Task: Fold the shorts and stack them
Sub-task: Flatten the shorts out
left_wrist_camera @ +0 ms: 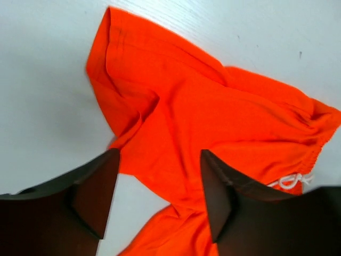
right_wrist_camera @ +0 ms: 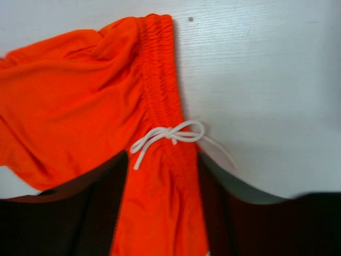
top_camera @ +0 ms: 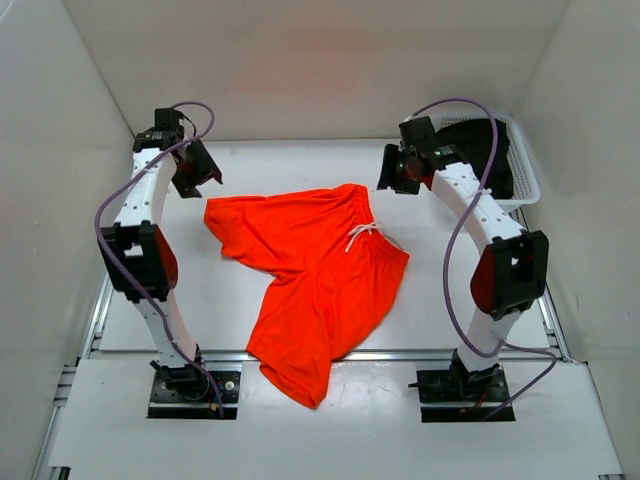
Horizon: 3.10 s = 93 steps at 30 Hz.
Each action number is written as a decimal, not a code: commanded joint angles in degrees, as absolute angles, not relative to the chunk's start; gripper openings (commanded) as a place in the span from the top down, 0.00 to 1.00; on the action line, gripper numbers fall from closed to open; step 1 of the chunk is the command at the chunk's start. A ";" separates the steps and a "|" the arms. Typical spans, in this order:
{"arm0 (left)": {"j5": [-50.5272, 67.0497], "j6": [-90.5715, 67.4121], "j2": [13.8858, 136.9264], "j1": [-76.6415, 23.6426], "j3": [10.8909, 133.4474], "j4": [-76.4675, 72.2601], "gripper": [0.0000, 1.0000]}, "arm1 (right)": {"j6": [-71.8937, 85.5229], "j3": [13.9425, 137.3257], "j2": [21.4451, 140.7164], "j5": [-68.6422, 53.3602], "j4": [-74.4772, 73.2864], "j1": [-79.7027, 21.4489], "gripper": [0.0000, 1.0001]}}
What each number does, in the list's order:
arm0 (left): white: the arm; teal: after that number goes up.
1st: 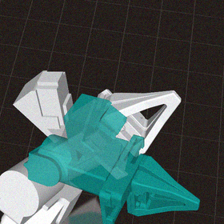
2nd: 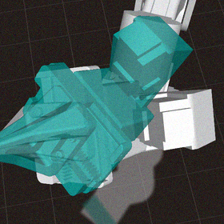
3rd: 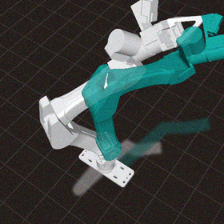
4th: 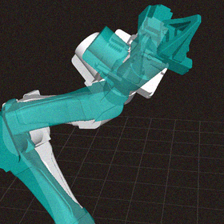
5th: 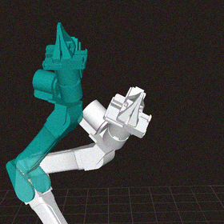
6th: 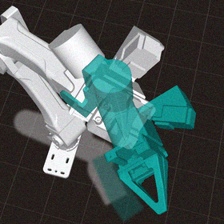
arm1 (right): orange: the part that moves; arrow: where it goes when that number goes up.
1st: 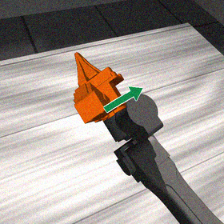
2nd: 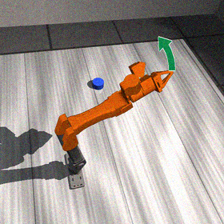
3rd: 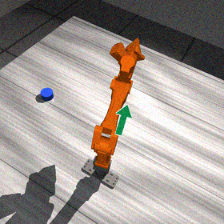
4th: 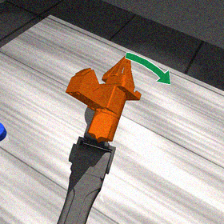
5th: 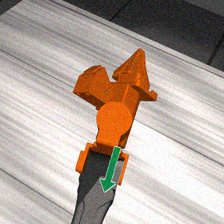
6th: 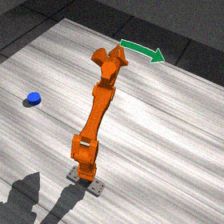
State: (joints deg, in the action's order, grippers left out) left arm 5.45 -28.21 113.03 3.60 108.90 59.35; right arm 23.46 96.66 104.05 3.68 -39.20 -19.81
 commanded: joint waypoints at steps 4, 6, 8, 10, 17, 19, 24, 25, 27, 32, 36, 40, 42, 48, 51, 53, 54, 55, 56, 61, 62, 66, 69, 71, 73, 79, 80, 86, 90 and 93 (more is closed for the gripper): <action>0.44 -26.98 108.81 1.49 95.63 56.16 0.40 | 20.75 97.28 107.30 3.08 -38.05 -22.41 0.56; 0.44 -27.51 110.74 1.49 94.83 55.37 0.41 | 20.21 103.05 112.48 3.87 -41.11 -22.94 0.42; 0.44 -27.51 112.84 1.49 94.83 55.37 0.44 | 18.81 108.34 118.96 5.09 -43.58 -22.94 0.31; 0.44 -27.51 114.34 1.49 95.36 55.37 0.45 | 18.81 115.81 125.03 6.67 -46.40 -22.94 0.29; -0.09 -26.46 116.98 2.10 95.28 55.99 0.66 | 18.28 128.57 136.84 8.70 -49.83 -22.94 0.26; -0.09 -26.46 115.67 2.11 92.92 55.99 0.67 | 17.67 130.51 139.99 8.70 -49.83 -22.94 0.25; 4.39 -26.46 111.37 2.11 85.79 54.93 0.40 | 17.67 137.19 145.71 6.60 -49.83 -22.94 0.24; 4.92 -26.46 111.36 1.41 84.48 54.06 0.37 | 17.67 137.98 146.94 6.07 -49.83 -22.94 0.26; 4.92 -26.98 110.65 0.88 81.31 53.17 0.34 | 19.15 138.78 148.18 3.79 -49.31 -22.32 0.37; 3.69 -28.12 112.24 0.88 79.10 51.07 0.53 | 20.48 138.78 149.23 2.64 -47.29 -21.80 0.65; 2.55 -28.65 113.90 0.88 80.33 50.54 0.90 | 22.32 139.31 149.24 3.95 -46.24 -21.27 0.85; 2.55 -28.65 113.91 0.88 83.14 50.54 0.90 | 25.21 140.71 149.77 5.27 -45.70 -19.08 0.94; 3.33 -28.65 113.91 2.63 86.28 50.54 0.90 | 26.62 143.16 151.08 5.80 -45.09 -17.50 0.98; 5.63 -26.37 117.07 5.71 98.50 55.01 0.90 | 29.53 150.28 153.98 3.87 -41.14 -14.94 1.00; 5.63 -25.84 117.69 5.71 98.79 56.43 0.90 | 29.53 151.00 155.13 2.12 -39.91 -14.94 0.88; 5.63 -25.84 117.69 5.71 97.56 56.43 0.90 | 29.53 149.69 155.13 0.10 -39.02 -14.94 0.47; 5.63 -25.84 118.21 5.71 96.95 56.43 0.90 | 29.01 149.07 154.60 -1.04 -38.24 -14.94 0.36; 5.63 -25.84 118.73 5.71 96.33 56.43 0.83 | 28.48 148.45 153.90 -2.79 -38.23 -14.94 0.30; 6.41 -25.84 119.26 5.71 96.33 56.43 0.74 | 28.48 147.14 153.29 -2.81 -37.71 -14.94 0.26; 6.51 -26.89 118.13 6.24 95.81 56.95 0.17 | 26.54 142.39 145.75 -1.67 -37.18 -17.05 0.19; 5.98 -26.89 117.34 6.24 95.80 56.95 0.15 | 26.54 141.60 144.42 -1.15 -37.18 -17.05 0.18; 2.91 -28.04 112.51 6.77 94.75 59.15 0.06 | 27.07 137.38 135.47 1.14 -36.56 -17.05 0.17; 2.90 -28.56 106.10 6.77 90.54 59.15 0.10 | 27.07 134.22 129.06 4.56 -36.04 -17.58 0.15; 2.90 -28.56 100.22 5.20 85.29 59.15 0.22 | 26.37 131.50 125.00 7.11 -36.04 -18.19 0.15; 2.90 -29.09 96.08 3.44 80.71 58.62 0.55 | 26.37 124.39 117.62 9.66 -36.04 -18.72 0.15; 7.82 -30.32 87.54 -0.78 62.06 52.57 0.63 | 28.21 97.33 96.53 9.42 -31.55 -19.25 0.63; 9.39 -30.32 88.41 -1.31 61.09 51.08 0.49 | 28.82 89.73 94.68 8.36 -31.55 -19.25 0.70; 9.93 -29.71 94.65 -4.75 59.24 46.59 0.21 | 32.16 65.68 83.60 -5.87 -26.38 -17.85 0.38; 9.93 -30.76 99.66 -6.06 59.24 45.44 0.38 | 34.98 55.30 81.04 -11.51 -22.51 -17.14 0.28; 8.71 -31.29 101.76 -6.06 59.76 45.44 0.70 | 35.51 52.82 81.04 -11.51 -21.97 -17.14 0.27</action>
State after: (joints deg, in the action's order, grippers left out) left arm 9.04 -31.03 100.20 -5.72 59.11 48.38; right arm 34.00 52.56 84.33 -7.55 -27.22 -17.43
